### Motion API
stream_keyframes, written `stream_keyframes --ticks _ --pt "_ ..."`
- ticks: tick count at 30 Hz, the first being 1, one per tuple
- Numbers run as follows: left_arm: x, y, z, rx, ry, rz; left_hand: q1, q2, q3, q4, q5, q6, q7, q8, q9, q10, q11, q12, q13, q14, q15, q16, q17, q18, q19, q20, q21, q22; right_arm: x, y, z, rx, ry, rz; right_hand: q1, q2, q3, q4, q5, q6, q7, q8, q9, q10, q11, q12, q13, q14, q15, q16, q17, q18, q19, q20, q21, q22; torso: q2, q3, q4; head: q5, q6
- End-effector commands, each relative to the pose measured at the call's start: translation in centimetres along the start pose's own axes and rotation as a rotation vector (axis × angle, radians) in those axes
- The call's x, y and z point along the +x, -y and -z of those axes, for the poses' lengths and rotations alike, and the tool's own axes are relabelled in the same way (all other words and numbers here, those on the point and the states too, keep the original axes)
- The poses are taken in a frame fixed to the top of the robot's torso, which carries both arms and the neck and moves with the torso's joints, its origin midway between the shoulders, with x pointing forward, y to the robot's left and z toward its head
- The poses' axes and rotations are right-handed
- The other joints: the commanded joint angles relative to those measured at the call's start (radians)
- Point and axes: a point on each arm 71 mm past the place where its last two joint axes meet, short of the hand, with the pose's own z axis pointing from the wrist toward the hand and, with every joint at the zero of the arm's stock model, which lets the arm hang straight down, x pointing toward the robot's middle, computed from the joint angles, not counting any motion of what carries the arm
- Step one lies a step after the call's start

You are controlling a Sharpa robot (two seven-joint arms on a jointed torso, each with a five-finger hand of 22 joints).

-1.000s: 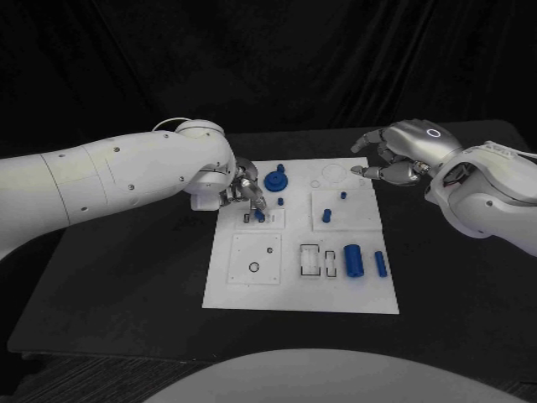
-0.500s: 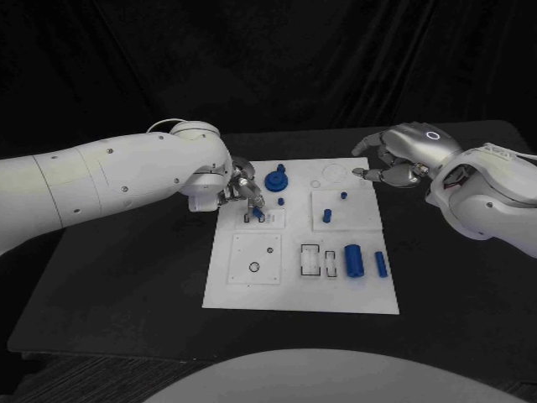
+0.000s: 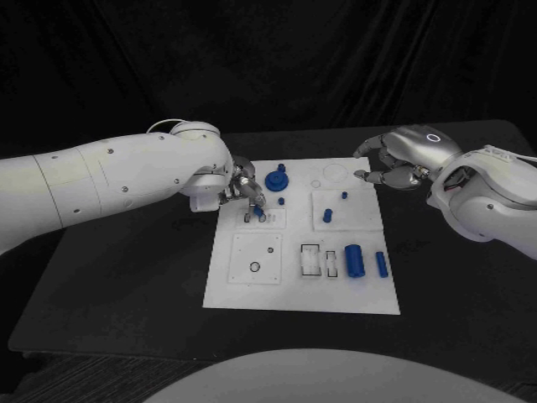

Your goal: Assemble the parts on the task board

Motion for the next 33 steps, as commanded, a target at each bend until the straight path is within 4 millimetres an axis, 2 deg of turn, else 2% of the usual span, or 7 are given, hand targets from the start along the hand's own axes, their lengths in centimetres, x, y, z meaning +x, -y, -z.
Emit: stream_keyframes --ticks 1,10,17,21,27,33 --pt "0.1 0.1 0.0 0.003 -0.003 0.006 -0.004 0.004 0.019 -0.009 0.003 0.034 -0.029 0.004 0.002 0.107 -0.009 0.004 0.263 0.104 -0.008 0.003 0.263 0.004 0.009 -0.002 0.003 0.102 0.1 0.1 0.0 0.02 -0.009 0.006 0.009 0.001 0.001 -0.007 0.008 0.006 -0.002 -0.006 -0.001 0.107 0.008 0.004 0.263 0.107 0.006 0.003 0.263 0.011 0.041 0.004 -0.003 0.217 0.0 0.0008 0.0012 0.002 0.0" --pt "0.4 0.3 -0.1 0.002 -0.017 -0.003 -0.005 0.005 0.029 -0.013 0.007 0.036 -0.029 0.002 0.003 0.107 -0.01 0.004 0.263 0.104 -0.01 0.003 0.263 0.004 0.01 -0.003 0.001 0.102 0.2 0.0 0.0 0.021 -0.012 0.006 0.012 0.001 0.004 -0.01 0.013 0.007 -0.001 -0.007 -0.003 0.107 0.008 0.004 0.263 0.107 0.006 0.003 0.263 0.012 0.041 0.004 -0.005 0.216 -0.001 0.0003 -0.0002 0.008 0.0" --pt "0.6 0.1 -0.1 0.002 -0.02 0.0 -0.006 0.006 0.031 -0.012 0.007 0.035 -0.029 0.002 0.003 0.107 -0.01 0.004 0.263 0.104 -0.01 0.003 0.263 0.005 0.008 -0.003 -0.001 0.099 0.2 0.1 0.0 0.025 -0.016 0.007 0.014 0.001 0.004 -0.011 0.015 0.007 -0.001 -0.007 -0.003 0.107 0.008 0.004 0.263 0.107 0.007 0.003 0.263 0.012 0.041 0.004 -0.006 0.216 -0.001 0.0007 0.0022 0.01 0.0" --pt "0.8 0.0 -0.2 0.002 -0.021 0.003 -0.008 0.005 0.032 -0.012 0.007 0.035 -0.029 0.001 0.003 0.107 -0.01 0.004 0.263 0.104 -0.01 0.003 0.263 0.005 0.008 -0.004 -0.002 0.099 0.2 0.1 -0.1 0.025 -0.016 0.007 0.014 0.001 0.004 -0.011 0.015 0.007 -0.001 -0.007 -0.003 0.107 0.008 0.004 0.263 0.107 0.007 0.003 0.263 0.012 0.041 0.004 -0.006 0.216 -0.002 0.0001 0.0001 0.013 0.0" --pt "1.1 -0.2 -0.4 0.003 -0.016 0.015 -0.018 0.006 0.039 -0.007 -0.005 0.03 -0.026 -0.006 0.003 0.107 -0.008 0.004 0.263 0.104 -0.009 0.003 0.263 0.007 0.0 -0.004 -0.013 0.091 0.2 0.1 -0.1 0.025 -0.017 0.007 0.015 0.002 0.005 -0.012 0.016 0.007 -0.001 -0.007 -0.003 0.107 0.008 0.004 0.263 0.107 0.007 0.003 0.263 0.012 0.04 0.004 -0.006 0.216 -0.001 -0.0013 0.0011 0.012 0.0" --pt "1.2 -0.3 -0.6 0.005 -0.008 0.025 -0.021 0.007 0.043 -0.005 -0.006 0.025 -0.024 -0.01 0.003 0.107 -0.006 0.004 0.263 0.104 -0.008 0.003 0.263 0.009 -0.004 -0.003 -0.018 0.087 0.3 0.1 0.0 0.026 -0.018 0.007 0.015 0.002 0.005 -0.012 0.016 0.007 -0.001 -0.007 -0.003 0.107 0.008 0.004 0.263 0.107 0.007 0.003 0.263 0.012 0.04 0.004 -0.006 0.216 -0.002 -0.0004 0.0 0.012 0.0"
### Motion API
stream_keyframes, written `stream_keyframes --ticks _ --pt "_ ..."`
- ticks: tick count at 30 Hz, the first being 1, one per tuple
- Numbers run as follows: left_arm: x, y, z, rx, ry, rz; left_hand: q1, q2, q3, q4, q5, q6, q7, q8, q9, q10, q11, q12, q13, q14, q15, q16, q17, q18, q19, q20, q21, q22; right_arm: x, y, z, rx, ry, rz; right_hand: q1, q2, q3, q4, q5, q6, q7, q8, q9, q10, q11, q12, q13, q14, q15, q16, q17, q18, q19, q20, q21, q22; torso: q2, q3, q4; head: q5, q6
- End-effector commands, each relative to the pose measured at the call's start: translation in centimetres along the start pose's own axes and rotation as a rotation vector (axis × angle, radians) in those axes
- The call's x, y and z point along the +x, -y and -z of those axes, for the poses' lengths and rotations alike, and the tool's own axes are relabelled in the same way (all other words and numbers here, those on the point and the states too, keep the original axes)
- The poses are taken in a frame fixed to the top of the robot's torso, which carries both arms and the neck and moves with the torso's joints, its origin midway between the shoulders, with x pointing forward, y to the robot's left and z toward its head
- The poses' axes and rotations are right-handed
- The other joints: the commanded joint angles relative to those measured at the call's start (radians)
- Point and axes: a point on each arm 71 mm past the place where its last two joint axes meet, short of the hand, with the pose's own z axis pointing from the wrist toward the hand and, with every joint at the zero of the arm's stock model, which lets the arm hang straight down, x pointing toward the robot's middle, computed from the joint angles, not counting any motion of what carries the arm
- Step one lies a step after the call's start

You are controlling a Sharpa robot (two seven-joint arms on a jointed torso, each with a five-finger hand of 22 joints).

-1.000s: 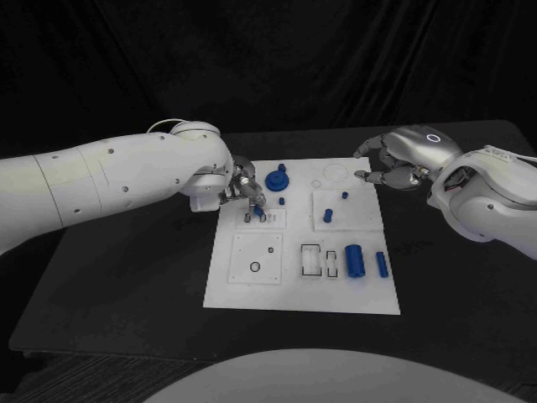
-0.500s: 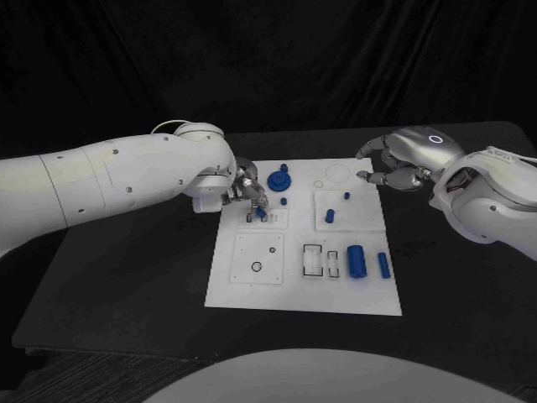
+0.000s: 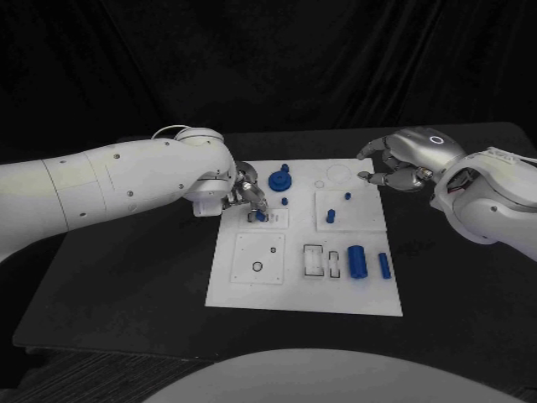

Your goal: Assemble the parts on the task board

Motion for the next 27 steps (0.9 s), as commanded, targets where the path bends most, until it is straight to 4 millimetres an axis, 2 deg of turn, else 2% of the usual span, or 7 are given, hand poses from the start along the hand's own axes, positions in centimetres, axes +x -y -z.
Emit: stream_keyframes --ticks 1,13,27 --pt "0.18 0.12 -0.12 0.014 0.009 0.017 -0.003 0.004 0.012 -0.005 -0.004 0.011 -0.021 -0.003 -0.001 0.102 -0.004 0.004 0.263 0.106 -0.003 0.003 0.263 0.009 -0.007 0.001 -0.006 0.088 0.13 0.12 0.04 0.017 -0.005 0.005 0.011 -0.002 0.0 -0.006 0.001 0.007 -0.001 -0.004 -0.001 0.107 0.008 0.004 0.263 0.107 0.007 0.003 0.263 0.012 0.04 0.004 -0.006 0.216 0.0 0.0 -0.0005 0.0 0.0" --pt "0.43 0.18 -0.28 0.018 0.011 0.022 -0.009 0.005 0.014 0.0 -0.007 0.009 -0.019 -0.006 -0.001 0.102 -0.002 0.004 0.263 0.106 -0.001 0.003 0.263 0.009 -0.01 0.002 -0.01 0.085 0.25 0.13 0.09 0.018 -0.008 0.004 0.012 -0.002 0.001 -0.008 0.003 0.008 0.0 -0.004 -0.002 0.107 0.009 0.004 0.263 0.106 0.007 0.002 0.262 0.012 0.04 0.005 -0.007 0.216 0.001 -0.0015 -0.0014 0.002 0.0" --pt "0.62 0.22 -0.21 0.022 0.007 0.02 -0.009 0.007 0.016 0.001 -0.007 0.009 -0.019 -0.007 -0.001 0.102 -0.002 0.004 0.263 0.106 -0.001 0.003 0.263 0.009 -0.009 0.002 -0.009 0.086 0.51 0.2 0.14 0.023 -0.018 0.004 0.013 -0.002 0.002 -0.008 0.004 0.008 0.0 -0.004 -0.002 0.107 0.009 0.004 0.263 0.106 0.007 0.001 0.261 0.012 0.04 0.005 -0.007 0.216 0.001 -0.001 -0.0002 0.001 0.0"
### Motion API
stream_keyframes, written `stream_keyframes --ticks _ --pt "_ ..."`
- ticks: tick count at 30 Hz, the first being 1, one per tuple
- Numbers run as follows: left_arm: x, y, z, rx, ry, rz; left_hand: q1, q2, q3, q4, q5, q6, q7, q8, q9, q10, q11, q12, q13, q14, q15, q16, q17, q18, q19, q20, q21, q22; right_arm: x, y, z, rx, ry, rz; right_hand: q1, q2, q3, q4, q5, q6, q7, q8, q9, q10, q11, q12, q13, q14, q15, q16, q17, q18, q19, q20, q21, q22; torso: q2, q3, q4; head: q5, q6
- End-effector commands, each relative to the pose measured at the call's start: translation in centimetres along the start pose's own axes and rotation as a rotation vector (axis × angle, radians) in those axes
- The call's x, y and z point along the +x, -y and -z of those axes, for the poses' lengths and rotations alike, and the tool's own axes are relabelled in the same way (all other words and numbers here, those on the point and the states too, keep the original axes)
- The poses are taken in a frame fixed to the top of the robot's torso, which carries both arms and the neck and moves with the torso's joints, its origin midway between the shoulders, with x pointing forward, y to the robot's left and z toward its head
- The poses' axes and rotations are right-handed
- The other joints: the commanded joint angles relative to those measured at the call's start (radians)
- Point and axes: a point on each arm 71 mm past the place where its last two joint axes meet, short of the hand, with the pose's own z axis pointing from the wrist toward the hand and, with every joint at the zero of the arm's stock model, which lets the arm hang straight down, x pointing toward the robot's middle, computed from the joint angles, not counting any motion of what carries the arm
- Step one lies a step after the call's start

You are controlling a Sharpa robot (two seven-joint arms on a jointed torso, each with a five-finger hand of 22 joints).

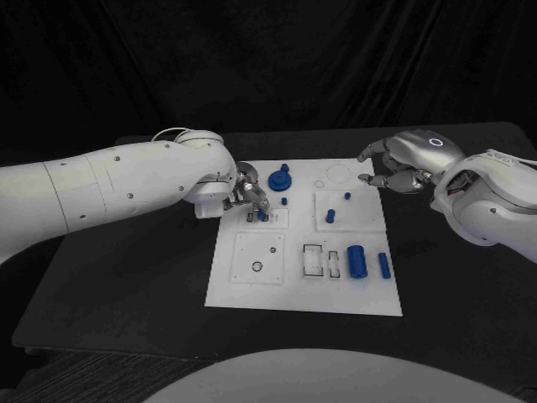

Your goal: Assemble the parts on the task board

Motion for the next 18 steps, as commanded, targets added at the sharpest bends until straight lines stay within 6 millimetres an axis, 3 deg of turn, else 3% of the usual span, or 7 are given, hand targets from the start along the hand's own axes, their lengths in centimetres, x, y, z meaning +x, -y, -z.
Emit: stream_keyframes --ticks 1,18 --pt "0.38 0.12 -0.14 0.012 -0.012 0.001 0.001 0.01 0.005 0.001 -0.003 0.01 -0.013 -0.007 -0.001 0.101 -0.003 0.004 0.263 0.106 -0.001 0.003 0.263 0.009 -0.006 0.0 -0.004 0.087 0.15 0.12 0.03 0.017 -0.008 0.006 0.009 0.001 -0.001 -0.005 0.004 0.008 0.001 -0.004 -0.001 0.104 0.006 0.004 0.263 0.106 0.007 0.001 0.261 0.012 0.04 0.005 -0.003 0.216 0.0 0.0003 0.0005 0.001 0.0" --pt "0.35 0.16 -0.2 0.015 -0.003 0.007 0.003 0.011 0.011 -0.001 0.003 0.014 -0.014 -0.006 0.001 0.099 -0.004 0.002 0.261 0.106 -0.001 0.003 0.263 0.009 -0.005 0.0 -0.006 0.087 0.21 0.18 0.09 0.02 -0.01 0.006 0.01 0.002 0.001 -0.007 0.006 0.009 0.002 -0.005 -0.002 0.104 0.007 0.004 0.263 0.106 0.007 0.0 0.26 0.012 0.04 0.005 -0.004 0.216 -0.001 0.0013 0.0001 0.0 0.0"
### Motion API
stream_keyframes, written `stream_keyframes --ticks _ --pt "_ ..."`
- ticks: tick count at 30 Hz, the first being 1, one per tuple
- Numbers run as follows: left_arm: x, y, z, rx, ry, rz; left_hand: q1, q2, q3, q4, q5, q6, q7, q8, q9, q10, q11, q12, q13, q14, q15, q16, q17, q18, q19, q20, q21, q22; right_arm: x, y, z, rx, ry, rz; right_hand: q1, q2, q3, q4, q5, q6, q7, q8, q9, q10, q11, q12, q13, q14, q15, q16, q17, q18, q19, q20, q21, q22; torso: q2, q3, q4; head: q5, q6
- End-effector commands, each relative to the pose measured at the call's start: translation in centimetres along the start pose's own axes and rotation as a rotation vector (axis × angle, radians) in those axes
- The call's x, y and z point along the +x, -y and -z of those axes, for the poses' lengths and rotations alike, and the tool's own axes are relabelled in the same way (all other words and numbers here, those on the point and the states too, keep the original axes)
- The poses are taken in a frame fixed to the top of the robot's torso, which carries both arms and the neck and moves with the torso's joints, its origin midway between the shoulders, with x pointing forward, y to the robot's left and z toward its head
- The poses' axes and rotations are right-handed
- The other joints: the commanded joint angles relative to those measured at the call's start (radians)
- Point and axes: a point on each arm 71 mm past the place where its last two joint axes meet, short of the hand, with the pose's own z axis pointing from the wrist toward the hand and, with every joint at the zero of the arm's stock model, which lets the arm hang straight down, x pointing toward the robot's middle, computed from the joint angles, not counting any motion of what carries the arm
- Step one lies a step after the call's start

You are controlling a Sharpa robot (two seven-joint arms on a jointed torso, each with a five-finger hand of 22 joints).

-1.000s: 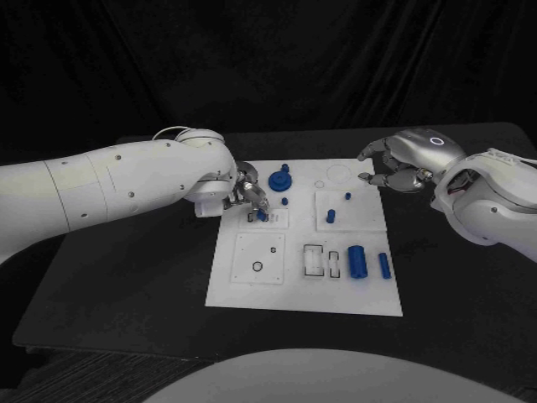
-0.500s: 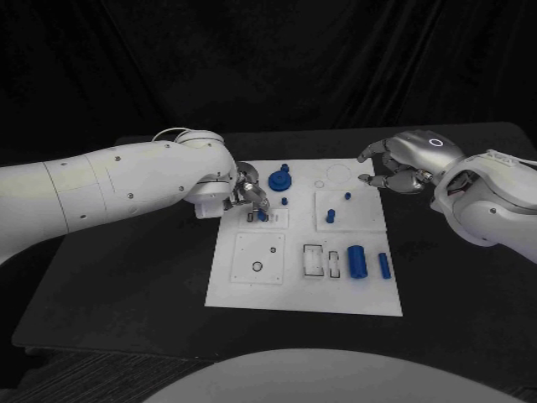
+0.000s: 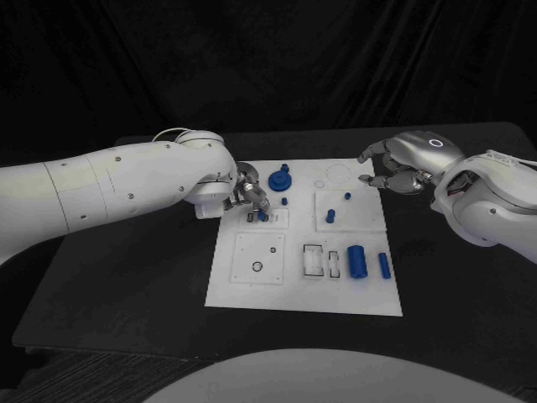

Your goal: Assemble the parts on the task board

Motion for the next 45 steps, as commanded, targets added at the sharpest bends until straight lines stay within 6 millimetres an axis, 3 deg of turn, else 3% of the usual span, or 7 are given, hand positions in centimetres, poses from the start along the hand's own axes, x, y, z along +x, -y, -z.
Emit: stream_keyframes --ticks 1,39,43,45 --pt "0.3 0.14 -0.16 0.014 -0.003 0.006 0.004 0.012 0.01 0.0 0.007 0.009 -0.013 -0.005 0.001 0.099 -0.004 0.002 0.261 0.106 -0.001 0.003 0.263 0.009 -0.005 0.0 -0.006 0.087 0.1 0.13 0.06 0.017 -0.004 0.005 0.011 0.003 0.001 -0.007 0.007 0.009 0.002 -0.005 -0.001 0.104 0.007 0.004 0.263 0.106 0.007 0.0 0.259 0.012 0.04 0.005 -0.004 0.216 0.0 0.0007 0.0 -0.001 0.0" --pt "0.49 0.42 -0.38 0.022 -0.018 -0.003 -0.001 0.011 0.013 0.004 0.008 0.01 -0.013 -0.007 0.004 0.081 -0.004 -0.015 0.243 0.106 -0.002 0.003 0.263 0.01 -0.008 0.0 -0.011 0.084 0.2 0.15 0.05 0.02 -0.011 0.006 0.013 0.005 0.008 -0.01 0.023 0.008 0.006 -0.009 -0.005 0.104 0.01 0.004 0.263 0.104 0.01 -0.005 0.252 0.013 0.038 0.006 -0.009 0.214 0.0 0.0009 0.0006 0.005 0.0" --pt "0.58 0.32 -0.39 0.018 -0.027 -0.007 -0.009 0.002 0.001 0.01 -0.062 0.005 -0.012 -0.013 0.009 0.077 -0.003 -0.02 0.238 0.106 -0.001 0.003 0.263 0.011 -0.009 0.001 -0.018 0.082 0.21 0.16 0.05 0.021 -0.012 0.006 0.013 0.005 0.008 -0.01 0.023 0.008 0.006 -0.009 -0.005 0.104 0.01 0.004 0.263 0.104 0.01 -0.005 0.252 0.013 0.038 0.006 -0.009 0.214 0.0 0.0005 0.0007 0.007 0.0" --pt "0.64 0.26 -0.4 0.016 -0.033 -0.01 -0.027 -0.005 -0.031 0.035 -0.136 0.001 -0.01 -0.021 0.01 0.071 -0.001 -0.027 0.232 0.106 0.001 0.003 0.263 0.012 -0.012 0.003 -0.025 0.08 0.21 0.17 0.05 0.021 -0.012 0.007 0.013 0.005 0.008 -0.01 0.023 0.008 0.006 -0.009 -0.005 0.104 0.01 0.004 0.263 0.104 0.01 -0.005 0.252 0.013 0.038 0.006 -0.009 0.214 -0.001 0.0005 0.0004 0.008 0.0"
